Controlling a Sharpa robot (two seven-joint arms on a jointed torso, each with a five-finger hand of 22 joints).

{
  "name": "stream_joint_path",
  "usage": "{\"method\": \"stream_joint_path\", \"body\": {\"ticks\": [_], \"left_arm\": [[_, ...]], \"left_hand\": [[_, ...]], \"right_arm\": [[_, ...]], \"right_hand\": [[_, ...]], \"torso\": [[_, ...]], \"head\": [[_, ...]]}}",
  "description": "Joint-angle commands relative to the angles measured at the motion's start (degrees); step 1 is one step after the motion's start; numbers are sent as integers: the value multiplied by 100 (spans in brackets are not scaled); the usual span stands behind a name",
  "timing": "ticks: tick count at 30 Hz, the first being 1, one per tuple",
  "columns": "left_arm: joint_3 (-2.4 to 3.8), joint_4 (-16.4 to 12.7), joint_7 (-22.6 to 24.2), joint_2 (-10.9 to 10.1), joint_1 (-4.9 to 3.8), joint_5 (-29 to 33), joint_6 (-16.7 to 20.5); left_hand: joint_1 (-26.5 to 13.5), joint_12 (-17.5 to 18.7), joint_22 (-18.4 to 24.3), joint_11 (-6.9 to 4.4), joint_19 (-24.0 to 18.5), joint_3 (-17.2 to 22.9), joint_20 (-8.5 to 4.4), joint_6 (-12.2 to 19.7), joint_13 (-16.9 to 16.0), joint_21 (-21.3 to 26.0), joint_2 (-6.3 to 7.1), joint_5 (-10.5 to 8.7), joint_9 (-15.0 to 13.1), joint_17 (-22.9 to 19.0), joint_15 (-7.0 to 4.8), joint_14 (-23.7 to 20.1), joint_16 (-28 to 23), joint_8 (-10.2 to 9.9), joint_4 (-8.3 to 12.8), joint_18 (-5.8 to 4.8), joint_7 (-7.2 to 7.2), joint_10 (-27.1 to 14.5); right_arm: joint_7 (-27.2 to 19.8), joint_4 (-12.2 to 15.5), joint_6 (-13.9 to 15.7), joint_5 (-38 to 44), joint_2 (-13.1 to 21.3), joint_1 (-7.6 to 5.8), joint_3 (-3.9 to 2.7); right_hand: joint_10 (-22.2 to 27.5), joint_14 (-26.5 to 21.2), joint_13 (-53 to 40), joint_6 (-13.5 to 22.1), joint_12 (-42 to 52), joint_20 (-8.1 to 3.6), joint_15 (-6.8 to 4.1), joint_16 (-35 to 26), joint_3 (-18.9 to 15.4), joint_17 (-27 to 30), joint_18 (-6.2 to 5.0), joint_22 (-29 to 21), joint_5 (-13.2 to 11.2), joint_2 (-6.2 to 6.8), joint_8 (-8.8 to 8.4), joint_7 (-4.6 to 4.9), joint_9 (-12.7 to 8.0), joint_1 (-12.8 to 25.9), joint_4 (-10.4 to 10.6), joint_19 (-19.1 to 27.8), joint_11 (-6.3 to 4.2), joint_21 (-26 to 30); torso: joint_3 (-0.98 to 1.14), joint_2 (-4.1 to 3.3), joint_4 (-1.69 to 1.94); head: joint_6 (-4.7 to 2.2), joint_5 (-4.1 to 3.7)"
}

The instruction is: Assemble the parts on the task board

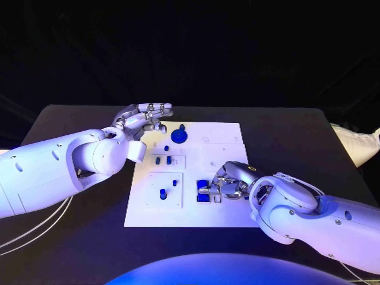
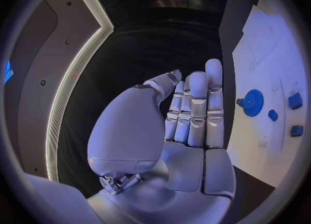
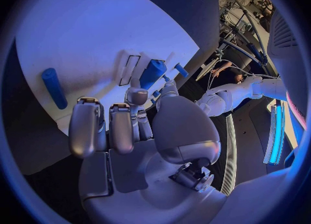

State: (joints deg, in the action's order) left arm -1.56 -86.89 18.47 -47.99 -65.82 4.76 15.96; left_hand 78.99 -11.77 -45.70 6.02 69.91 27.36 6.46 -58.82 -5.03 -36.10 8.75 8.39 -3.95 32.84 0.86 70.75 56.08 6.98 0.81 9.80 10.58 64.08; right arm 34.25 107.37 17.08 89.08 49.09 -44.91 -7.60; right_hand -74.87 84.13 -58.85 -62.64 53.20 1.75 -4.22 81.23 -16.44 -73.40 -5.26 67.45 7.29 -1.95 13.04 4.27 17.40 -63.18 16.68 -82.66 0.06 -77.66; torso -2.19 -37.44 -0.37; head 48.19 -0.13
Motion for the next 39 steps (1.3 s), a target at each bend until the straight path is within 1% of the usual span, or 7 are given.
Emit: {"method": "stream_joint_path", "body": {"ticks": [1, 5, 11, 18, 23, 29, 39], "left_arm": [[3, -4, 22, 9, -1, -21, -91], [3, -4, 22, 8, -1, -21, -93], [3, -2, 22, 8, -1, -21, -98], [3, -1, 22, 12, -1, -21, -103], [3, 1, 24, 8, 0, -21, -102], [2, 11, 23, -1, 3, -21, -101], [-1, 19, 21, -8, 11, -21, -100]], "left_hand": [[-23, -23, 7, 16, -35, -33, 10, 52, -5, 39, -51, 7, -1, -9, 13, -38, -30, 21, -3, 67, -1, -38], [-23, -23, 7, 16, -35, -33, 10, 52, -5, 39, -51, 7, -1, -9, 13, -38, -30, 21, -3, 67, -1, -38], [-23, -23, 7, 16, -35, -33, 10, 52, -5, 39, -51, 7, -1, -9, 13, -38, -30, 21, -3, 67, -1, -38], [-23, -23, 7, 16, -35, -33, 10, 52, -5, 39, -51, 7, -1, -9, 13, -38, -30, 21, -3, 67, -1, -38], [-23, -23, 7, 16, -35, -33, 10, 52, -5, 39, -51, 7, -1, -9, 13, -38, -30, 21, -3, 67, -1, -38], [-25, -30, 10, 18, -35, -38, 10, 62, -5, 42, -53, 8, 1, -9, 14, -39, -24, 22, -2, 67, 2, -50], [-25, -30, 10, 18, -35, -38, 10, 62, -5, 42, -53, 8, 1, -9, 14, -39, -24, 22, -2, 67, 2, -50]], "right_arm": [[12, 17, -21, 183, 3, 1, 1], [5, 44, -29, 223, 7, 2, 1], [-1, 59, -140, 328, 3, 2, 1], [3, 21, -262, 546, -34, 3, 5], [-14, 72, 136, 542, 53, 4, 6], [-48, 349, 515, 183, 512, -43, -33], [-105, 495, 282, -170, 1316, -261, -58]], "right_hand": [[41, 303, 4, 52, -15, 0, 3, 3, -31, 5, 82, -7, -29, 0, -24, 3, 5, 45, 6, 30, -18, 24], [11, 303, -36, 43, 15, 2, 3, 0, 2, 7, 83, 2, 18, -4, -16, -1, 31, -33, -13, 28, -21, 20], [-87, 305, -186, 30, 101, -8, -16, -5, 200, 8, 87, 32, 286, -21, 7, -19, 145, -835, -277, 17, -41, 7], [-182, 310, -360, -11, 251, -26, -37, 5, 427, -18, 93, 63, 3, -48, 49, -40, 230, -1552, -703, 9, -69, -6], [-153, 313, -309, 30, 160, -26, -29, 16, 464, -41, 95, 68, 9, -108, 24, -21, 239, -1543, -687, 8, -56, -7], [-163, 319, -325, 63, 152, -17, -14, 33, 442, -73, 98, 82, 129, -109, -10, -3, 245, -1422, -596, 2, -38, -14], [-15, 318, -107, 287, -228, 20, 32, 46, 647, -110, 95, 65, 489, -269, -284, 82, 147, -1648, -606, 15, 22, 1]], "torso": [[4, -1, -2], [4, -2, 0], [2, 0, 0], [0, 0, 2], [1, 6, -3], [-1, 16, -22], [3, 28, -94]], "head": [[0, 3], [8, 0], [17, -5], [23, -8], [8, -29], [-34, -82], [-64, -178]]}}
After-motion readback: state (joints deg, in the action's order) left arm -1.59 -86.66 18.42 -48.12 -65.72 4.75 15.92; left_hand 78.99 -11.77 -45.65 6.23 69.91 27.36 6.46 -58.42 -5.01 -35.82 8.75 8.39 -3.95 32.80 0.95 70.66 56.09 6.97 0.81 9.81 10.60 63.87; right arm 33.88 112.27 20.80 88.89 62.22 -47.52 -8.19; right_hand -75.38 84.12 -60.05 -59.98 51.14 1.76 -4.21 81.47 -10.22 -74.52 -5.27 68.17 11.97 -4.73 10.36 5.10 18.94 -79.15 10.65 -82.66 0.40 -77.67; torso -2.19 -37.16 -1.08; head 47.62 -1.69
